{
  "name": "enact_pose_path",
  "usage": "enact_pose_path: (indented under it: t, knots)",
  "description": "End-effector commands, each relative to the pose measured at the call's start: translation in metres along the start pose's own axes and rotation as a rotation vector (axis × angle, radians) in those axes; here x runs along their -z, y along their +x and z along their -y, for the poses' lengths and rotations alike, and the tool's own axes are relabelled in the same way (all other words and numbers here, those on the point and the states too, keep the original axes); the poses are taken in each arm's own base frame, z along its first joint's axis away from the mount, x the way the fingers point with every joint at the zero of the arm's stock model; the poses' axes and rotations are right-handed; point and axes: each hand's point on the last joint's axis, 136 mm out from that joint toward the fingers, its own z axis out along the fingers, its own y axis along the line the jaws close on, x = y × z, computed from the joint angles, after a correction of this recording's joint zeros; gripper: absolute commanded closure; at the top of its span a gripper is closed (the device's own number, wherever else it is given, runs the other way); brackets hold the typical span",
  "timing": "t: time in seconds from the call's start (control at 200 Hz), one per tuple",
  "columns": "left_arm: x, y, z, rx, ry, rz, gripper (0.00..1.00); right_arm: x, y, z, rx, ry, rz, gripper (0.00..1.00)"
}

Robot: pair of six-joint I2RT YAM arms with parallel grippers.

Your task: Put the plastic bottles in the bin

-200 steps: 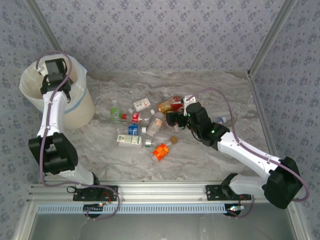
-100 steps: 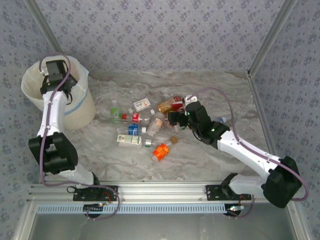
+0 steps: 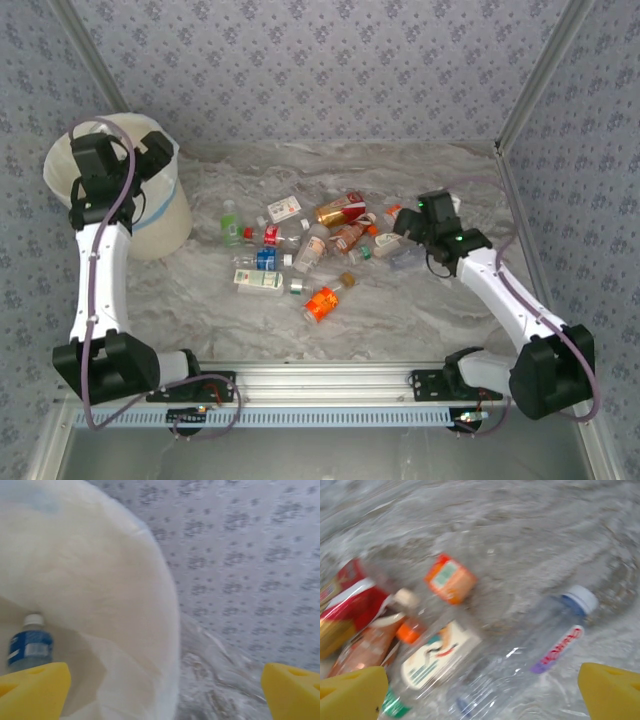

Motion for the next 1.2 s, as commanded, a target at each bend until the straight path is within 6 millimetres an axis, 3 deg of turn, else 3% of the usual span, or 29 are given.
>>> enact_pose_path:
  t: [0.0, 0.195, 0.43, 0.54, 0.78, 0.994, 1.194]
  knots:
    - [0.016, 0.008, 0.039, 0.033, 0.223, -0.025, 0.00, -0.012, 0.012, 0.028, -0.219, 0.006, -0.101, 0.00]
    - [0.041, 0.031, 0.060, 0.066, 0.395, -0.065, 0.01, -0.036, 0.008, 0.061, -0.510, 0.044, -0.166, 0.00]
    - [0.077, 0.046, 0.064, -0.011, 0.434, -0.029, 0.01, -0.069, 0.010, 0.063, -0.599, 0.105, -0.251, 0.03]
    - [0.073, 0.045, 0.050, -0.010, 0.339, -0.023, 0.01, -0.077, 0.009, 0.064, -0.618, 0.117, -0.242, 0.05]
    - [0.043, 0.046, 0.029, 0.056, 0.219, -0.076, 0.01, -0.078, 0.015, 0.069, -0.583, 0.145, -0.252, 0.04]
    - [0.050, 0.043, 0.059, 0.031, 0.373, -0.089, 0.01, -0.094, 0.024, 0.072, -0.603, 0.157, -0.268, 0.08]
    - [0.061, 0.057, 0.082, -0.009, 0.464, -0.116, 0.01, -0.123, 0.031, 0.066, -0.594, 0.174, -0.315, 0.09]
